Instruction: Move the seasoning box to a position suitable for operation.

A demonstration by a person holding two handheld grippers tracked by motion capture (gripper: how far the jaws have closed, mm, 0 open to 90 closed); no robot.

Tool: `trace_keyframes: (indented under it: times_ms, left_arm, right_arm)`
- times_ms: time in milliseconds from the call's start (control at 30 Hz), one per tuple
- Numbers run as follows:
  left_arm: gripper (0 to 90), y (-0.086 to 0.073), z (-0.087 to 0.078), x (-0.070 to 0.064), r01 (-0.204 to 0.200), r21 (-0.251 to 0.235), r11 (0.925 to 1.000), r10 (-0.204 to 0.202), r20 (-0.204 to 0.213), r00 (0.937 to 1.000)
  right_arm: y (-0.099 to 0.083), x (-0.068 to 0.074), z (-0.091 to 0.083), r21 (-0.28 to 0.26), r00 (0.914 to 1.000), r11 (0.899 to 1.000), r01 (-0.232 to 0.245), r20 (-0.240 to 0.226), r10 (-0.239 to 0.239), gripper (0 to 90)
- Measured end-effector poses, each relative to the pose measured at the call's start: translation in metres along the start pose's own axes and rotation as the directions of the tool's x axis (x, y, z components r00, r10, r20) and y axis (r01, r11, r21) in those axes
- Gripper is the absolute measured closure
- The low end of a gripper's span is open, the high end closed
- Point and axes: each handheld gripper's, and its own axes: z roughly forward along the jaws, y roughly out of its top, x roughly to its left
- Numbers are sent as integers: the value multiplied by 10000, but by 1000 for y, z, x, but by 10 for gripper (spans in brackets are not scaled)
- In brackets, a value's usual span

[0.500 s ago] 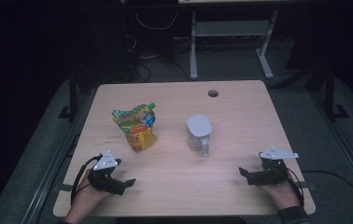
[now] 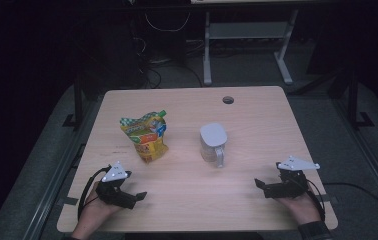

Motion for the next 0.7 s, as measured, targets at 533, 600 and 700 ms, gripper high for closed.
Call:
trace_keyframes:
  times_ms: [533, 600, 700]
  left_arm:
    - [43, 0, -4, 1, -93, -201, 9998, 92, -54, 9999]
    - [43, 0, -4, 2, -57, -237, 9997, 54, -103, 9999]
    - [43, 0, -4, 1, -7, -302, 9995, 4, -129, 9999]
  right_arm:
    - [24, 33, 18, -205, 9972, 9986, 480, -569, -491, 42]
    - [26, 37, 19, -222, 9966, 9985, 501, -647, -515, 48]
    - [31, 39, 21, -312, 9952, 9980, 544, -800, -568, 57]
